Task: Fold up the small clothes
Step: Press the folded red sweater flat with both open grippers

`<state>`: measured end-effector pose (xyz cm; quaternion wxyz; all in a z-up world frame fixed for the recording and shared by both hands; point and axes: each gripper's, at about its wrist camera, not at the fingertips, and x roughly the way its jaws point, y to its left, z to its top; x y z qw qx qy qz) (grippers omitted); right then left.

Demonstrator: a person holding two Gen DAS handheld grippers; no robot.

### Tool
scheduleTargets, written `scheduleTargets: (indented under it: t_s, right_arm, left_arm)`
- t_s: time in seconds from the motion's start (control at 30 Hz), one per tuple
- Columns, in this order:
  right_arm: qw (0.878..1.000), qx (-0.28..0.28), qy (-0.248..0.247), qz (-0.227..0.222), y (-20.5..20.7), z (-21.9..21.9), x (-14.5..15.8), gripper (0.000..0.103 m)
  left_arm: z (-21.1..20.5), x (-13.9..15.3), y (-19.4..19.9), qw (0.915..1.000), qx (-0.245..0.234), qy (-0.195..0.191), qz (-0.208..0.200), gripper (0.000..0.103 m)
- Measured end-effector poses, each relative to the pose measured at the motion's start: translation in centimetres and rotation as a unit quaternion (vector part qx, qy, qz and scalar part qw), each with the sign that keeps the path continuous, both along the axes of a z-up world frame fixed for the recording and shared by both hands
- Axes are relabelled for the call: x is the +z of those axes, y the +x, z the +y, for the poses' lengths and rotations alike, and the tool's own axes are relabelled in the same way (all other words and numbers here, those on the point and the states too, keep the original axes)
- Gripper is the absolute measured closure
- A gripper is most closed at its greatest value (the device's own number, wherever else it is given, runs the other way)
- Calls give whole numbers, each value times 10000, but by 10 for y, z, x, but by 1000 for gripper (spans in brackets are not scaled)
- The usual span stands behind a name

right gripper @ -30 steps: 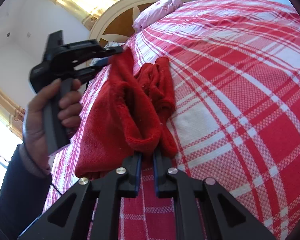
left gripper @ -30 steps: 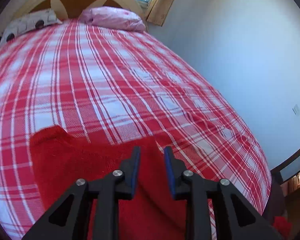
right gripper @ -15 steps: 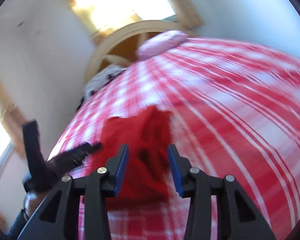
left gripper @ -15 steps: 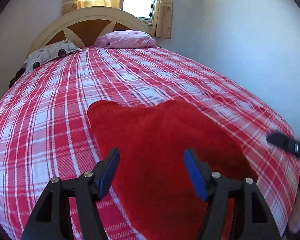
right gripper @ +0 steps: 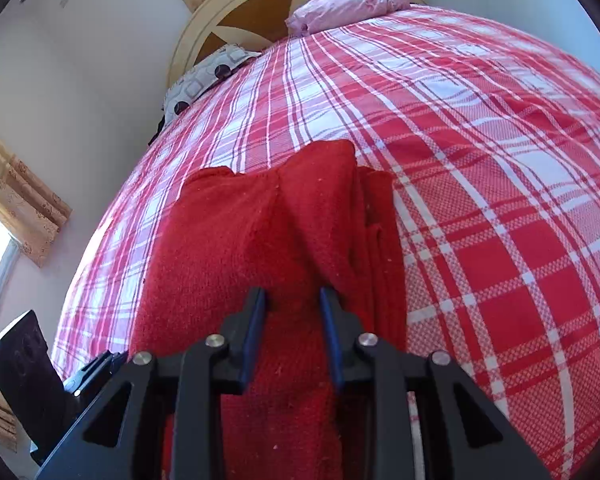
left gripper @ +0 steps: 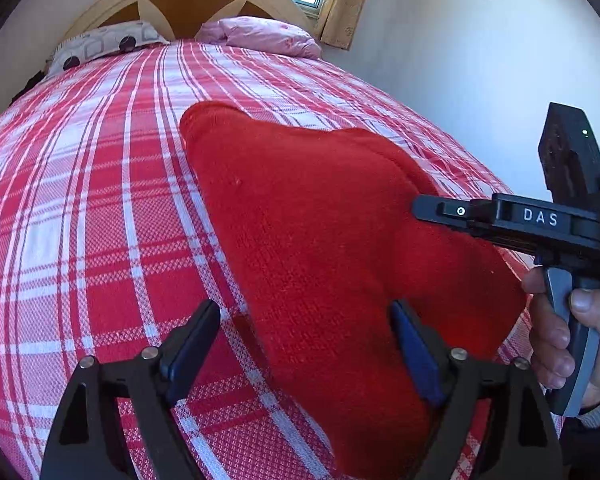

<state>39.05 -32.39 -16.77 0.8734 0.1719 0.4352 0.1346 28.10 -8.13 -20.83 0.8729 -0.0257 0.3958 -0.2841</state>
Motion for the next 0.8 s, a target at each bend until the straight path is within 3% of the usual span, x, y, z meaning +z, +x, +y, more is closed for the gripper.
scheduleTargets:
  t_s: [0.2, 0.33, 0.5, 0.6, 0.67, 0.77, 0.8]
  right_arm:
    - [9978, -164, -587, -244, -11, 18, 19, 72]
    - [9899, 5, -1172, -795, -55, 42, 38, 54]
    - [9722, 179, -2256, -600, -77, 62, 9, 53]
    - [9721, 138, -2276, -558, -83, 53, -5, 48]
    - [9748, -12, -2180, -479, -82, 43, -9, 35]
    - [9863, -113, -1634, -176, -74, 24, -14, 32]
    - [9860, -77, -1655, -171, -74, 23, -13, 32]
  left_arm:
    - [4, -1, -2, 9998, 75, -145, 122, 16]
    - [7, -2, -7, 9997, 88, -189, 152, 15]
    - [6, -2, -9, 9998, 92, -143, 135, 15]
    - [4, -2, -10, 9999, 76, -84, 123, 14]
    - [2, -2, -12, 9999, 74, -33, 112, 14]
    - [1, -2, -14, 9999, 67, 46, 95, 14]
    - [0, -2, -15, 9999, 63, 76, 88, 14]
